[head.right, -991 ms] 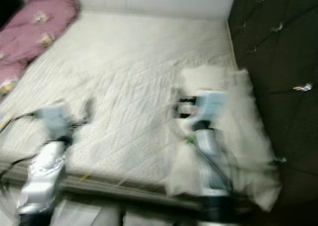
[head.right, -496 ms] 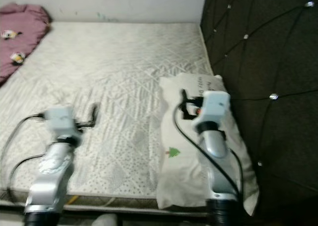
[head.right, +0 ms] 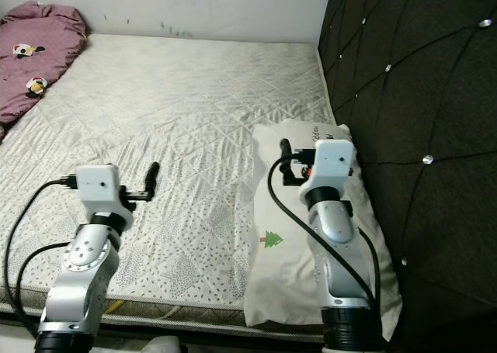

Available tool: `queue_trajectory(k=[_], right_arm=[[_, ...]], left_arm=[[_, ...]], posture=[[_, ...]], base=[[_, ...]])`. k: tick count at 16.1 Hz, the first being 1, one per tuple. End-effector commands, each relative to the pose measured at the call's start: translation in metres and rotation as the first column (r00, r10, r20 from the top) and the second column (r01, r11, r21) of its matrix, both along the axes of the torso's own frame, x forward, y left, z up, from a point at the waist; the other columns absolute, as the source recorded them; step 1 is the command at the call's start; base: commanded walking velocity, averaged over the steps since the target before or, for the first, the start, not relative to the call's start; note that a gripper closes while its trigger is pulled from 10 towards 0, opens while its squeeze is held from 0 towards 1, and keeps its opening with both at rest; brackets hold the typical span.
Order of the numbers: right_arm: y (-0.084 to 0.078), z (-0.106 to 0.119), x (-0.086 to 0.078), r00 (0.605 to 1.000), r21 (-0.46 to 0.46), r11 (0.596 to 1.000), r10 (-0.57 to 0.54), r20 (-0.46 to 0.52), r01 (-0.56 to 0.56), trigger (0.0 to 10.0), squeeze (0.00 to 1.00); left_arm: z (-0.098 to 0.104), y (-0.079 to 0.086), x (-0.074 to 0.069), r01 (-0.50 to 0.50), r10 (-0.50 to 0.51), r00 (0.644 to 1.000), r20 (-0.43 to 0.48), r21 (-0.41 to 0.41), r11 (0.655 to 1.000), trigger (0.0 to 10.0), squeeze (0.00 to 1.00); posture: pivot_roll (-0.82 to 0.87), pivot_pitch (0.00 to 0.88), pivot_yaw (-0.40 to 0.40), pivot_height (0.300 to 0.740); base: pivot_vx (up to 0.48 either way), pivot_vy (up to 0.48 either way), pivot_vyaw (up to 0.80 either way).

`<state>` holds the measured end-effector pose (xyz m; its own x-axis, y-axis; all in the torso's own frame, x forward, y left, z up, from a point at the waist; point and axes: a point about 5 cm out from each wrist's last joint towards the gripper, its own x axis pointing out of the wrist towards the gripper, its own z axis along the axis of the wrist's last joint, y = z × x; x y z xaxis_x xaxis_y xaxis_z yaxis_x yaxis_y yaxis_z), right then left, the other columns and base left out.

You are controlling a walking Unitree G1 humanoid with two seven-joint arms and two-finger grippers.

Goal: Clean up the room

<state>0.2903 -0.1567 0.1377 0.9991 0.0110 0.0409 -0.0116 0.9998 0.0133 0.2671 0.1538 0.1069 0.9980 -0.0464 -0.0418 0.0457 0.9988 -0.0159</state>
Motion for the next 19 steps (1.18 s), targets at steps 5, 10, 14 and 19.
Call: queue_trajectory(k=[5, 10, 14, 19], right_arm=[[-0.003, 0.001, 0.004, 1.000, -0.008, 1.000, -0.008, -0.001, 0.008, 10.0, 0.00], [-0.001, 0.003, 0.005, 1.000, -0.014, 1.000, 0.003, 0.008, -0.003, 10.0, 0.00], [0.004, 0.003, 0.006, 1.000, -0.011, 1.000, 0.029, 0.008, -0.029, 10.0, 0.00], [0.010, 0.004, 0.008, 0.997, -0.041, 0.997, 0.070, 0.017, -0.069, 10.0, 0.00]], left_arm=[[0.004, -0.001, 0.002, 0.006, -0.006, 1.000, 0.010, 0.005, 1.000, 10.0, 0.00], [0.004, -0.002, 0.003, 0.009, -0.009, 1.000, 0.013, 0.004, 1.000, 10.0, 0.00], [0.005, -0.002, 0.003, -0.007, 0.007, 1.000, 0.018, 0.001, 1.000, 10.0, 0.00], [0.005, 0.000, 0.002, -0.024, 0.023, 0.999, 0.030, 0.025, 0.999, 10.0, 0.00]], posture=[[-0.03, 0.000, 0.001, 0.740], [-0.02, 0.000, -0.001, 0.740], [-0.02, 0.000, -0.005, 0.740], [-0.02, 0.000, -0.009, 0.740]], base=[[0.000, 0.472, -0.74], [0.000, 0.476, 0.00], [0.000, 0.466, 0.00], [0.000, 0.142, 0.00]])
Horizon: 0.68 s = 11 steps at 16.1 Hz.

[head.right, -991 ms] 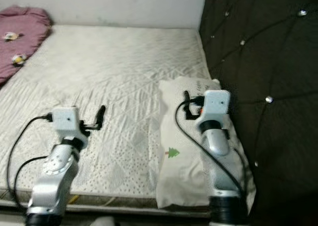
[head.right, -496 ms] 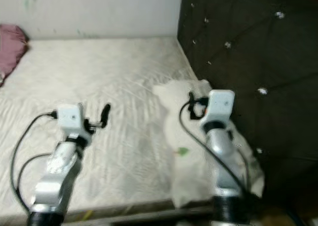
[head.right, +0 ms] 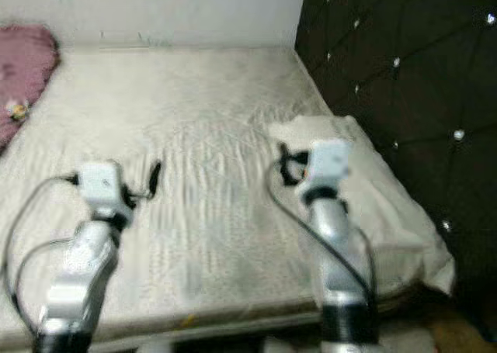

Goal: Clean up the room

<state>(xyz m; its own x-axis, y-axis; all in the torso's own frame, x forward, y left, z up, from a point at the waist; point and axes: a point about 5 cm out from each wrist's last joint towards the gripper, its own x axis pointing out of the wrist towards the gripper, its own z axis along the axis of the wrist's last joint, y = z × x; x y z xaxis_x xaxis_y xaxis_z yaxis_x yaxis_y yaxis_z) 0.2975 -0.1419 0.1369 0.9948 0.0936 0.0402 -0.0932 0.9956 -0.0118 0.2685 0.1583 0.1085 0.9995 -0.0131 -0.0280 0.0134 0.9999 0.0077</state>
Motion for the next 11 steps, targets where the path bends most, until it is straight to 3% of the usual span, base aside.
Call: queue_trajectory(k=[1, 2, 8, 11], right_arm=[[-0.0034, 0.0049, 0.0014, 1.000, -0.015, 1.000, 0.001, 0.022, -0.001, 10.0, 0.00], [-0.0022, 0.0057, 0.0012, 0.999, -0.013, 1.000, 0.014, 0.029, -0.013, 10.0, 0.00], [0.0028, 0.0060, 0.0012, 0.999, -0.021, 0.999, 0.039, 0.036, -0.038, 10.0, 0.00], [0.0013, 0.0051, 0.0025, 0.999, -0.009, 0.999, 0.031, 0.029, -0.031, 10.0, 0.00]], left_arm=[[0.0026, -0.0045, 0.0006, 0.004, -0.003, 1.000, 0.006, -0.020, 1.000, 10.0, 0.00], [0.0030, -0.0048, 0.0008, 0.006, -0.006, 1.000, 0.008, -0.017, 1.000, 10.0, 0.00], [0.0042, -0.0040, 0.0016, 0.005, -0.005, 1.000, 0.024, 0.004, 1.000, 10.0, 0.00], [0.0043, -0.0051, 0.0020, 0.018, -0.018, 1.000, 0.023, -0.006, 1.000, 10.0, 0.00]], posture=[[-0.02, 0.000, -0.009, 0.740], [-0.02, 0.000, -0.009, 0.740], [-0.01, 0.000, -0.010, 0.740], [-0.01, 0.000, -0.010, 0.740]], base=[[0.000, 0.000, 0.00], [0.000, 0.000, 0.59], [0.000, 0.479, 0.77], [0.000, 0.472, 0.00]])
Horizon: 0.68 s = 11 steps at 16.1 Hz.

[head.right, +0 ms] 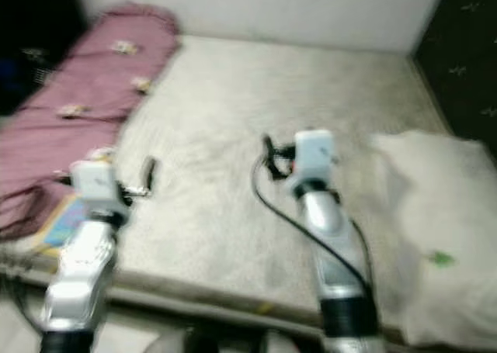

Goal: Clean up the room

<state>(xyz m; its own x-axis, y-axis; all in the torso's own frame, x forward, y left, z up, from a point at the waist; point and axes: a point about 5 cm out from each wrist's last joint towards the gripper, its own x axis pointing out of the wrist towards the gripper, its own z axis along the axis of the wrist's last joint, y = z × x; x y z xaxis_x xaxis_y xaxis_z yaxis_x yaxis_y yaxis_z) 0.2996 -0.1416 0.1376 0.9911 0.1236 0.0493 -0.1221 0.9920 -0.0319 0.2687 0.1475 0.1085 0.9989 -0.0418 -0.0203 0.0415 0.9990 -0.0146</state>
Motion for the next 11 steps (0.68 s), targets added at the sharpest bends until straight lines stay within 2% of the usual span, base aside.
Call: queue_trajectory(k=[1, 4, 6, 11], right_arm=[[0.0006, 0.0040, 0.0006, 1.000, 0.011, 1.000, -0.001, 0.016, 0.001, 10.0, 0.00], [0.0004, 0.0033, 0.0009, 1.000, 0.020, 1.000, -0.012, 0.010, 0.012, 10.0, 0.00], [-0.0003, -0.0020, 0.0024, 0.999, 0.026, 0.999, -0.019, -0.037, 0.020, 10.0, 0.00], [-0.0020, -0.0013, 0.0030, 0.999, 0.011, 1.000, -0.025, -0.032, 0.026, 10.0, 0.00]], left_arm=[[0.0051, 0.0059, 0.0021, -0.012, 0.011, 1.000, 0.025, 0.031, 0.999, 10.0, 0.00], [0.0045, 0.0084, 0.0030, 0.000, 0.000, 1.000, 0.025, 0.019, 1.000, 10.0, 0.00], [0.0048, 0.0073, 0.0031, 0.004, -0.004, 1.000, 0.025, 0.000, 1.000, 10.0, 0.00], [0.0032, 0.0069, 0.0030, -0.032, 0.031, 0.999, 0.020, 0.004, 0.999, 10.0, 0.00]], posture=[[-0.01, 0.000, -0.010, 0.740], [-0.01, 0.000, -0.011, 0.740], [-0.01, 0.000, -0.013, 0.740], [-0.01, 0.000, -0.020, 0.740]], base=[[0.000, 0.469, 0.00], [0.000, 0.463, 0.00], [0.000, 0.456, -0.68], [0.000, 0.458, -0.80]])
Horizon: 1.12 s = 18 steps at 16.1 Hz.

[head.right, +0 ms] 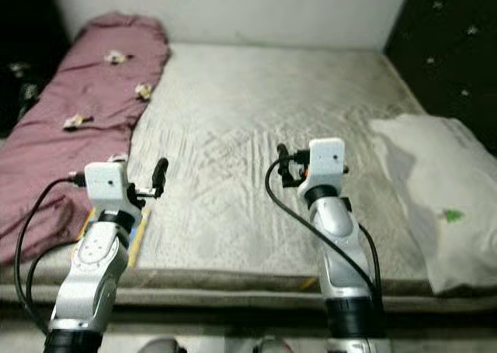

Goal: Clean up the room

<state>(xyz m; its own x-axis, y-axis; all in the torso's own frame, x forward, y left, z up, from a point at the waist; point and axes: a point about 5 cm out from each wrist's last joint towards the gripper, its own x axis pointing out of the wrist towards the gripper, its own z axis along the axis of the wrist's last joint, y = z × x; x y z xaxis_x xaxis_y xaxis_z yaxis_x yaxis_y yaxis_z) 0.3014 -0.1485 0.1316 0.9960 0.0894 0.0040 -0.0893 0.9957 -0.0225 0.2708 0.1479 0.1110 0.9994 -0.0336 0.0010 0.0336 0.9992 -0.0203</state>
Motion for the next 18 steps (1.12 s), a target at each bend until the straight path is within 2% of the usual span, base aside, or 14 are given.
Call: queue_trajectory(k=[1, 6, 12, 18], right_arm=[[0.0045, 0.0045, 0.0018, 1.000, 0.004, 1.000, 0.007, 0.010, -0.007, 10.0, 0.00], [0.0037, 0.0032, 0.0021, 1.000, 0.006, 1.000, -0.001, 0.007, 0.001, 10.0, 0.00], [0.0051, 0.0015, 0.0014, 1.000, -0.009, 1.000, 0.009, 0.004, -0.009, 10.0, 0.00], [0.0115, 0.0042, 0.0007, 0.998, -0.012, 0.999, 0.049, 0.030, -0.049, 10.0, 0.00]], left_arm=[[0.0008, 0.0070, 0.0013, -0.023, 0.023, 1.000, -0.004, 0.009, 1.000, 10.0, 0.00], [0.0016, 0.0069, 0.0023, -0.028, 0.028, 1.000, -0.002, 0.010, 1.000, 10.0, 0.00], [0.0019, 0.0076, 0.0040, -0.046, 0.046, 0.999, 0.007, 0.026, 0.999, 10.0, 0.00], [0.0039, 0.0080, 0.0040, -0.059, 0.058, 0.998, 0.022, 0.050, 0.997, 10.0, 0.00]], posture=[[-0.01, 0.000, -0.020, 0.740], [-0.02, 0.000, -0.014, 0.740], [-0.02, 0.000, -0.014, 0.740], [-0.01, 0.000, -0.016, 0.740]], base=[[0.000, 0.465, -0.80], [0.000, 0.465, -0.77], [0.000, 0.442, 0.00], [0.000, 0.000, 0.00]])
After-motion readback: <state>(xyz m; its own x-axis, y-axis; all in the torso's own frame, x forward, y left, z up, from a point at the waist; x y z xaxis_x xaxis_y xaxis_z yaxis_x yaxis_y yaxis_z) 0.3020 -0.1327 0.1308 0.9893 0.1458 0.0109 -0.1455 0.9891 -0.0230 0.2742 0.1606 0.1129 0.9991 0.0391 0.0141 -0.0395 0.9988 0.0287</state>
